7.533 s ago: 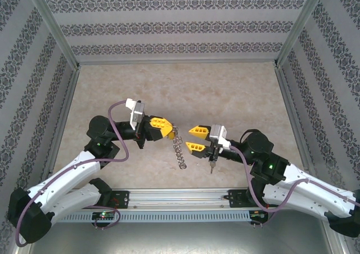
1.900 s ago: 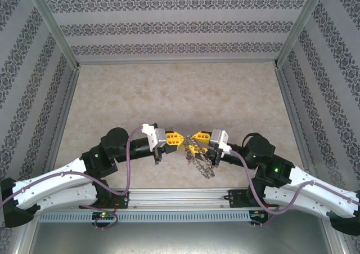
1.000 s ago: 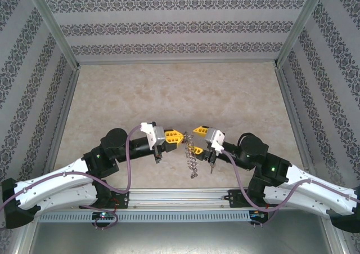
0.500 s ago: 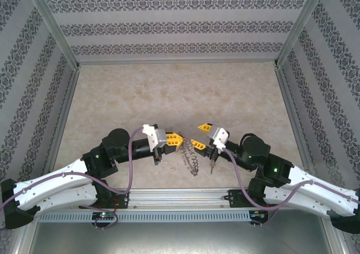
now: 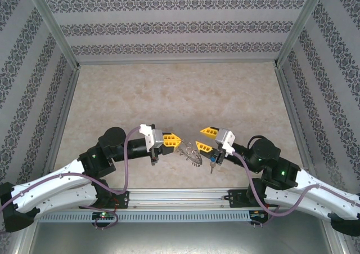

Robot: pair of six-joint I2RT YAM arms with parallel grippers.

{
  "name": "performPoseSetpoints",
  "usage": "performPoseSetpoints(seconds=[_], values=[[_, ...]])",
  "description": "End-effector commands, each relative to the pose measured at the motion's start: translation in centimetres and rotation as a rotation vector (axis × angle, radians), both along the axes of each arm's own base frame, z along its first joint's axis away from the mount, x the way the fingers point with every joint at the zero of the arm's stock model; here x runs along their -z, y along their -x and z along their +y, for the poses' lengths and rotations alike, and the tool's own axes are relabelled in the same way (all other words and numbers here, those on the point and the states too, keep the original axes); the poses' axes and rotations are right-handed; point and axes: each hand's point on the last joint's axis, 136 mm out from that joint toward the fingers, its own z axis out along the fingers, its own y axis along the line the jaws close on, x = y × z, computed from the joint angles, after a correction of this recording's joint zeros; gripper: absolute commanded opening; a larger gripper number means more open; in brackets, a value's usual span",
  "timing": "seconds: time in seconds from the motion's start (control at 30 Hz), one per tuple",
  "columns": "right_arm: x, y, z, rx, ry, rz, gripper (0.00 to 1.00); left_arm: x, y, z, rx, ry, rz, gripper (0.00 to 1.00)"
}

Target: Put the keys on the keyring

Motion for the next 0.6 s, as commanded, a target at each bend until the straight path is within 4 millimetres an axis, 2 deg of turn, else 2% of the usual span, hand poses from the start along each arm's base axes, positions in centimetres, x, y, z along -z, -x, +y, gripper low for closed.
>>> performPoseSetpoints(seconds=[0.0, 0.13, 0.23, 0.57], values=[[-1.1, 1.2, 0.6, -0.077, -0.038, -0.008, 0.39, -3.7, 1.3, 0.5, 0.071, 0.086, -0.047, 0.0], [-1.9, 2.6, 1.5, -0.176, -0.049, -0.014, 0.37, -3.5, 1.8, 0.2, 0.122, 0.074, -0.029, 0.0], [-1.6, 3.6, 2.4, -0.251, -0.03, 0.002, 0.37, -3.4, 1.7, 0.0, 0.124, 0.073, -0.026, 0.0], [-1.7, 3.8, 2.9, -0.281, -0.031, 0.012, 0.35, -3.2, 1.7, -0.1, 0.132, 0.063, -0.017, 0.0]])
